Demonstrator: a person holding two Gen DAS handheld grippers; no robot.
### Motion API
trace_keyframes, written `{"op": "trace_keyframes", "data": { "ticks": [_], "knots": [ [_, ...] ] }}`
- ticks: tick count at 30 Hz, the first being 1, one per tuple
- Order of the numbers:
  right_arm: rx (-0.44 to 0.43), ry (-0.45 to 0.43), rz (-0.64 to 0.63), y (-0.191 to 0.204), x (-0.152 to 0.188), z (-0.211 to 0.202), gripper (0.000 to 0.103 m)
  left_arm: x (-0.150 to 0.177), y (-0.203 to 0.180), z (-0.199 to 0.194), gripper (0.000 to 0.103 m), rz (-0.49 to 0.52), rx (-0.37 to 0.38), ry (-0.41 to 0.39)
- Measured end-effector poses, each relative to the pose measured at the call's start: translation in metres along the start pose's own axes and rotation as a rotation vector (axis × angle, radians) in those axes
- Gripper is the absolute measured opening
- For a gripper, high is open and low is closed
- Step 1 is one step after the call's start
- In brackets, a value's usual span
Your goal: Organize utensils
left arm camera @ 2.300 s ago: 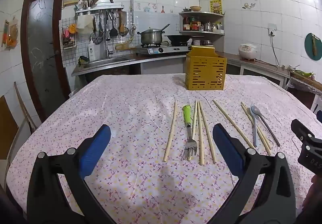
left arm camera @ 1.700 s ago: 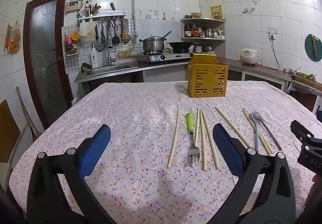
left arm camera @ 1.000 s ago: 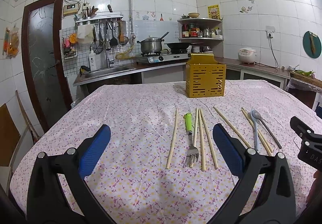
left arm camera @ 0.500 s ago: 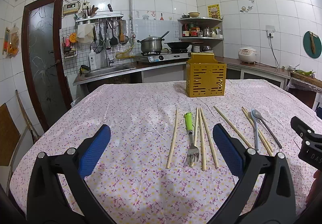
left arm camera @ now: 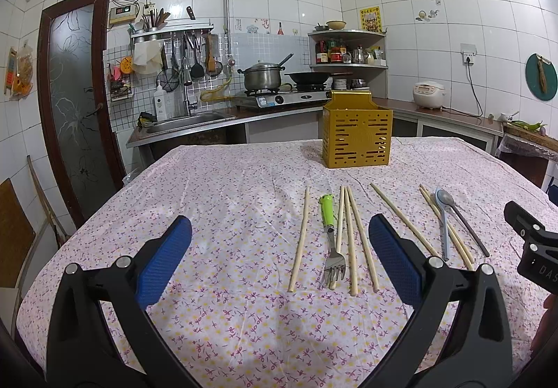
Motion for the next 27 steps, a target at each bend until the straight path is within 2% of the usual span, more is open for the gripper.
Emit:
{"op": "trace_keyframes", "data": {
  "ticks": [27],
  "knots": [
    [-0.002, 0.009, -0.001, -0.0029, -0.0012, 0.0020, 0.099, 0.0025, -0.0004, 0.0095, 0.098, 0.003, 0.002, 0.023]
  ]
}}
Point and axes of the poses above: each gripper's, at about its wrist camera, not at the fingertips, and z roughly the way its jaws point, y to its left, x to its underside, the point moved 7 cm from there along z, roughly the way its jaws point, and after that the axes turned 9 degrees about y, right-handed, at the moved point
